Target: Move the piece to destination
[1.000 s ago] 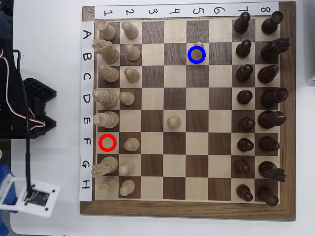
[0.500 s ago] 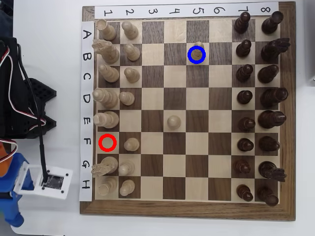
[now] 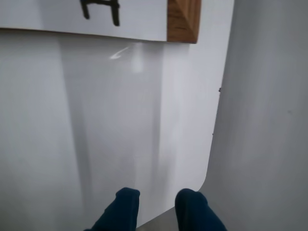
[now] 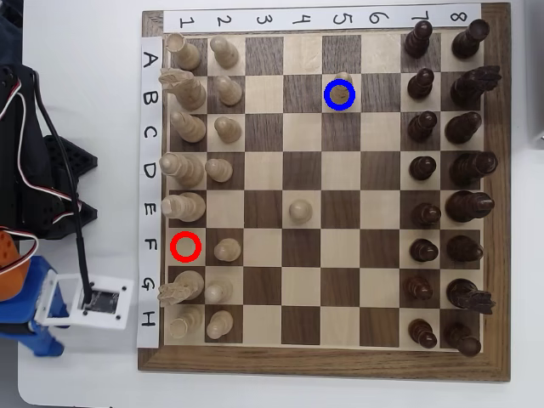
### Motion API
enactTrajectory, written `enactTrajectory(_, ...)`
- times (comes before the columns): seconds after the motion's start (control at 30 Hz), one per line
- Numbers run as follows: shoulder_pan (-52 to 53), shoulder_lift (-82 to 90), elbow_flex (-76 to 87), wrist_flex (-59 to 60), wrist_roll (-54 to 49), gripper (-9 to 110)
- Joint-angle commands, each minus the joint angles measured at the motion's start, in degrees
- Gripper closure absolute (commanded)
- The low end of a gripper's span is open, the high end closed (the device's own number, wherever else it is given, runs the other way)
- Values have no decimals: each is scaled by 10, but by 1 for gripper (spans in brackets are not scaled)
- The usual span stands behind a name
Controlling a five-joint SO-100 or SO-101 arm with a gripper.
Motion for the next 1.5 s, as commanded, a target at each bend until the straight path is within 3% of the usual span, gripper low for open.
enactTrajectory(0.0,-19,48,12,13,13,99)
enactTrajectory(1.47,-18,175,40,69,-25,101)
